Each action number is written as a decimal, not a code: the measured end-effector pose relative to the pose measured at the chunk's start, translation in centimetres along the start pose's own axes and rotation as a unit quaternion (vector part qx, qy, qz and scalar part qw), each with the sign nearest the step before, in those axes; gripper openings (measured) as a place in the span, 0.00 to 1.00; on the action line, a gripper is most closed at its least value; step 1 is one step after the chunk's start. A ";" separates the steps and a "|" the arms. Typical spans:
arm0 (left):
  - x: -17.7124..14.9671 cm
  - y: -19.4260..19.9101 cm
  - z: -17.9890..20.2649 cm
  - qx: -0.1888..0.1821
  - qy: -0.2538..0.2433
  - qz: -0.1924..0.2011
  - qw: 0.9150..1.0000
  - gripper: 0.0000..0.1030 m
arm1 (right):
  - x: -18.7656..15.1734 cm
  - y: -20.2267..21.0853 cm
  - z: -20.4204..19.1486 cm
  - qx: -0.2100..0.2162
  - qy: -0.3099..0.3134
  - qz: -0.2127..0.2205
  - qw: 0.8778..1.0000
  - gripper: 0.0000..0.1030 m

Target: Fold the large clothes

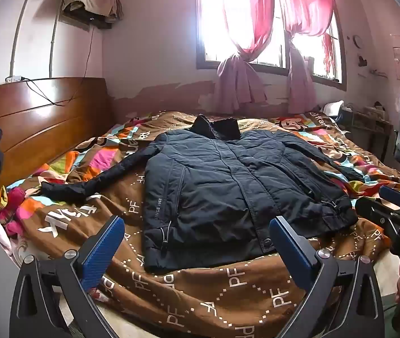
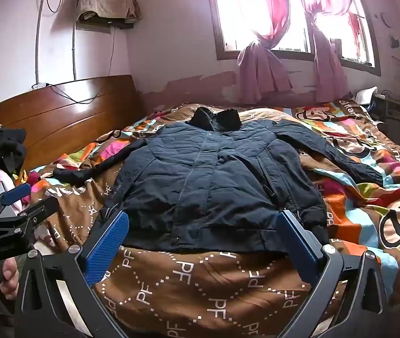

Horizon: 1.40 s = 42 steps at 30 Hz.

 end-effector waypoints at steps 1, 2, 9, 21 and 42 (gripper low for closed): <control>0.0 0.0 0.0 0.000 -0.001 0.000 1.000 1.00 | 0.0 0.0 0.0 0.001 -0.002 0.000 1.000 0.99; 0.0 0.0 0.0 -0.001 -0.001 0.000 1.000 1.00 | 0.0 0.0 0.0 0.001 -0.002 0.000 1.000 0.99; 0.0 0.0 -0.2 -0.005 0.004 -0.002 1.000 1.00 | -0.1 0.0 0.1 0.001 -0.003 0.000 1.000 0.99; 0.0 -0.1 0.0 -0.004 0.001 -0.001 1.000 1.00 | -0.3 -0.2 0.3 0.002 -0.005 -0.007 1.000 0.99; 0.0 -0.1 0.2 -0.002 -0.002 0.000 1.000 1.00 | -0.5 -0.3 0.4 0.002 -0.008 -0.010 1.000 0.99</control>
Point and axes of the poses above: each gripper's, at about its wrist camera, not at the fingertips, and y roughly against the way its jaws point, z to its right, x to its top, the point moved 4 cm from there along -y, roughly the way its jaws point, and after that the axes turned 3 degrees about x, right-handed, at the moved point
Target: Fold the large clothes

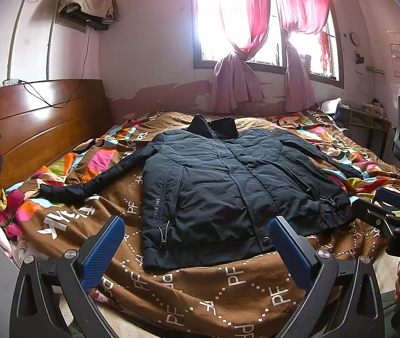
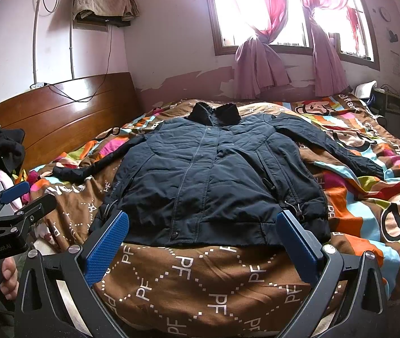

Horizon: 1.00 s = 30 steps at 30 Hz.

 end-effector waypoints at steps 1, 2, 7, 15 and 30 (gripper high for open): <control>0.0 0.0 0.0 0.000 0.000 0.000 1.000 1.00 | 0.0 0.0 0.0 0.000 0.000 0.000 1.000 0.99; 0.0 0.0 0.0 0.000 0.000 0.000 1.000 1.00 | 0.0 0.0 0.0 0.000 0.000 0.000 1.000 0.99; 0.0 0.0 0.0 0.001 -0.001 0.000 1.000 1.00 | 0.0 0.0 0.0 0.000 -0.001 0.000 1.000 0.99; 0.0 0.2 0.0 0.000 -0.002 0.000 1.000 1.00 | 0.0 0.0 0.0 0.000 -0.001 -0.001 1.000 0.99; 0.0 0.1 0.0 0.001 -0.002 0.001 1.000 1.00 | -0.3 0.0 -0.4 0.002 0.001 -0.003 1.000 0.99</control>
Point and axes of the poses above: each gripper's, at about its wrist camera, not at the fingertips, and y roughly against the way its jaws point, z to its right, x to its top, the point moved 4 cm from there along -y, roughly the way its jaws point, and after that the axes turned 3 degrees about x, right-handed, at the moved point
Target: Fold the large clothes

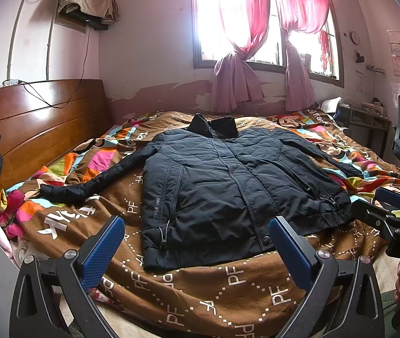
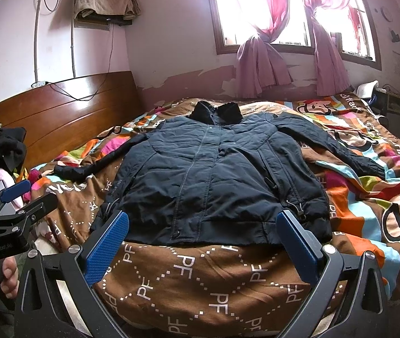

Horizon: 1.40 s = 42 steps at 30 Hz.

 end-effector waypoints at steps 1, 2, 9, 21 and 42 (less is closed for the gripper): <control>0.0 0.0 0.0 0.000 0.000 0.000 1.000 1.00 | 0.0 0.0 0.0 0.000 0.001 0.001 1.000 0.99; 0.0 0.0 0.0 0.000 0.000 0.000 1.000 1.00 | 0.0 0.0 0.0 0.000 0.001 0.001 1.000 0.99; 0.0 0.0 0.0 0.000 0.000 0.000 1.000 1.00 | 0.1 0.0 0.1 0.001 0.002 0.000 1.000 0.99; 0.0 0.0 0.1 0.001 -0.001 -0.001 1.000 1.00 | 0.1 0.0 0.2 0.001 0.001 0.000 1.000 0.99; 5.3 -13.1 2.0 0.005 -0.021 -0.075 0.997 1.00 | 3.7 -8.1 13.8 -0.089 -0.060 -0.041 0.993 0.99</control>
Point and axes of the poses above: each gripper's, at about its wrist camera, not at the fingertips, and y roughly against the way its jaws point, z to its right, x to its top, the point moved 4 cm from there along -y, roughly the way its jaws point, and after that the axes turned 3 degrees about x, right-handed, at the moved point
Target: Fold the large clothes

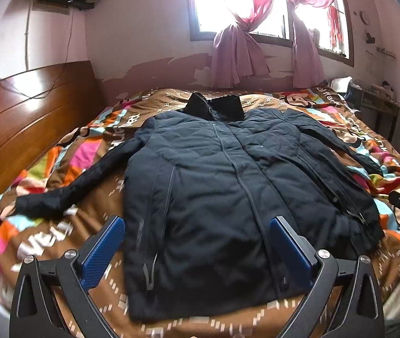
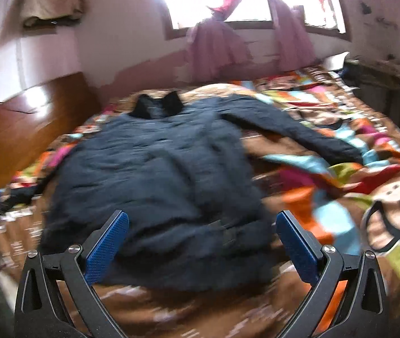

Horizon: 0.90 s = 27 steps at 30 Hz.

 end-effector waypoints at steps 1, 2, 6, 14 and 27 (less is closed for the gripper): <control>0.7 -1.3 0.6 -0.001 -0.003 -0.003 1.000 1.00 | 0.5 -1.0 1.0 -0.010 -0.002 -0.004 1.000 0.99; 1.1 -2.3 1.2 -0.004 -0.006 -0.007 1.000 1.00 | 1.0 -2.0 2.3 -0.021 -0.007 -0.009 1.000 0.99; 2.2 -6.7 4.2 -0.045 -0.034 -0.039 0.998 1.00 | 2.3 -5.6 7.7 -0.036 -0.061 -0.037 0.997 0.99; 6.3 -16.1 11.6 -0.136 -0.027 -0.070 0.988 1.00 | 5.0 -14.3 20.0 -0.007 -0.209 -0.046 0.977 0.99; 15.4 -30.8 20.9 -0.151 0.001 -0.065 0.986 1.00 | 5.7 -28.3 28.5 0.040 -0.451 -0.046 0.891 0.97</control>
Point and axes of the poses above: each gripper's, at about its wrist camera, not at the fingertips, and y roughly against the way its jaws point, z to its right, x to its top, the point moved 4 cm from there along -y, roughly the way its jaws point, and after that the axes turned 3 degrees about x, right-handed, at the moved point
